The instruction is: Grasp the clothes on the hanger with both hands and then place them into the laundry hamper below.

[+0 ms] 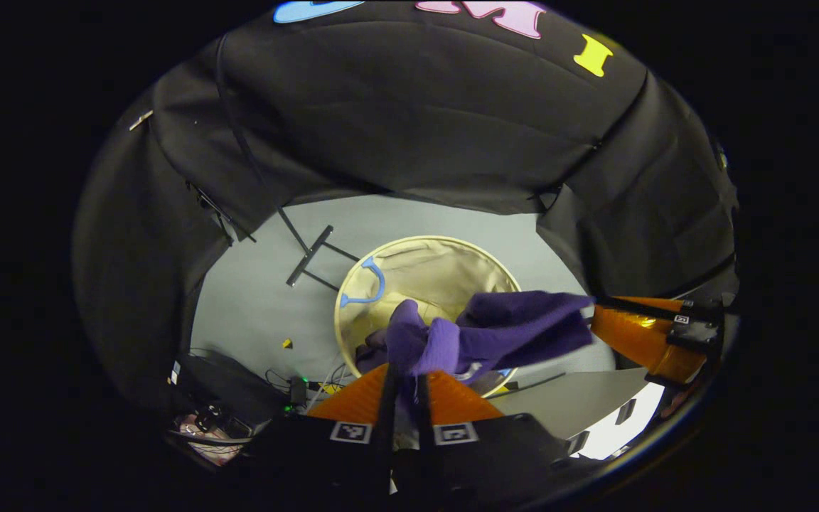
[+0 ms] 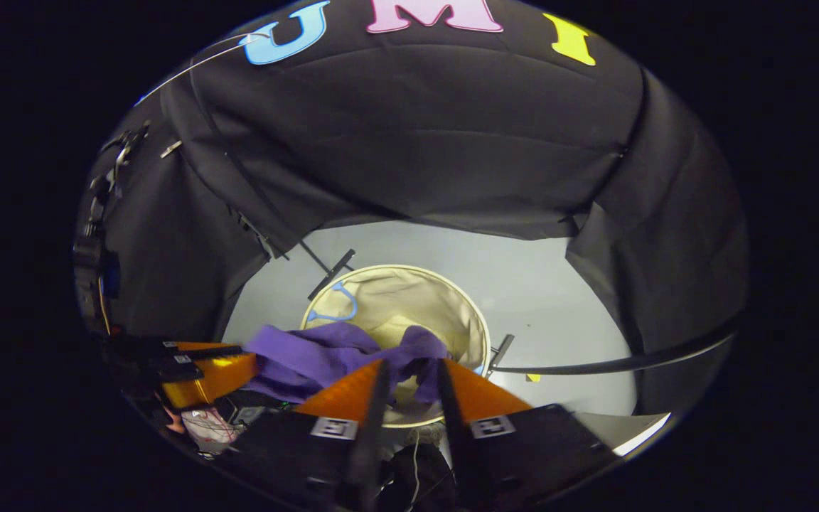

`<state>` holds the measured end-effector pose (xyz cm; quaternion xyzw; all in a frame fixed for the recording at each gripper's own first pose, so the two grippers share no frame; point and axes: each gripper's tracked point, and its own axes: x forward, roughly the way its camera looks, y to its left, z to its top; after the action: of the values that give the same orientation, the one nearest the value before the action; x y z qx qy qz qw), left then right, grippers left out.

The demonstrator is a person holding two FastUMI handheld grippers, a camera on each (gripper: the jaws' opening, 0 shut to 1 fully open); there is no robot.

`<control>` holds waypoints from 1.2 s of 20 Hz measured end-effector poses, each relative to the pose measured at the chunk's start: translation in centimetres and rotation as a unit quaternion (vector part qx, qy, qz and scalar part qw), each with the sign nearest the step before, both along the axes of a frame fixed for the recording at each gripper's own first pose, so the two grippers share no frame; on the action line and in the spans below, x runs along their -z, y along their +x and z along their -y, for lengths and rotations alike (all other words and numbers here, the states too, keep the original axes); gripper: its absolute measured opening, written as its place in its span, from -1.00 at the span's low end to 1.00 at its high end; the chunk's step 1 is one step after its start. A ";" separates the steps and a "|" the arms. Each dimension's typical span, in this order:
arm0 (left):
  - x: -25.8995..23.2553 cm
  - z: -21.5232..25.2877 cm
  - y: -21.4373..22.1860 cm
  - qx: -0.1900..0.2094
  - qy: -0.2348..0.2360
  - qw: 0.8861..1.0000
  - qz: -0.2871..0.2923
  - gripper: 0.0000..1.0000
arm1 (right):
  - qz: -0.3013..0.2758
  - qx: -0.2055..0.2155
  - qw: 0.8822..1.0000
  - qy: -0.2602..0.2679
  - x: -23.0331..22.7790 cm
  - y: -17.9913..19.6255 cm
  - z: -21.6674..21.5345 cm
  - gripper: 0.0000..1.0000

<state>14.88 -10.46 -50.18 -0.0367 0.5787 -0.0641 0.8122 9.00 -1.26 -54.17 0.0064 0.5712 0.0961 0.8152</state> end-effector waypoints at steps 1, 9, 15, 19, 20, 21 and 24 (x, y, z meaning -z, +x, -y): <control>0.2 0.4 0.0 -0.001 0.000 1.000 0.000 -0.03 | 0.002 -0.002 1.000 -0.011 -0.3 0.0 0.7 0.50; -0.5 -0.1 -0.8 -0.003 -0.007 1.000 0.004 0.92 | 0.002 0.005 1.000 -0.010 -0.4 -1.1 0.5 0.97; -4.4 -0.4 -1.2 -0.001 -0.027 0.999 0.042 0.92 | 0.052 0.014 0.999 -0.008 -4.4 -0.9 0.1 0.97; -8.2 -1.1 -0.7 -0.004 -0.035 0.995 0.092 0.92 | 0.104 0.022 0.994 -0.009 -8.3 0.3 -0.1 0.97; -9.6 -1.2 -0.5 -0.003 -0.036 0.993 0.108 0.92 | 0.118 0.027 0.993 -0.006 -9.2 0.7 -0.2 0.97; -11.2 -1.1 -0.3 -0.002 -0.036 0.992 0.125 0.92 | 0.134 0.031 0.990 -0.003 -10.5 1.1 -0.3 0.97; -15.7 -1.3 0.1 0.002 -0.034 0.984 0.177 0.92 | 0.188 0.037 0.981 -0.003 -14.8 2.5 -0.4 0.97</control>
<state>15.00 -9.16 -34.45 -0.0512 0.4231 -0.0911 0.9000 11.50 -0.88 -39.40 0.0067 0.4073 0.0636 0.9110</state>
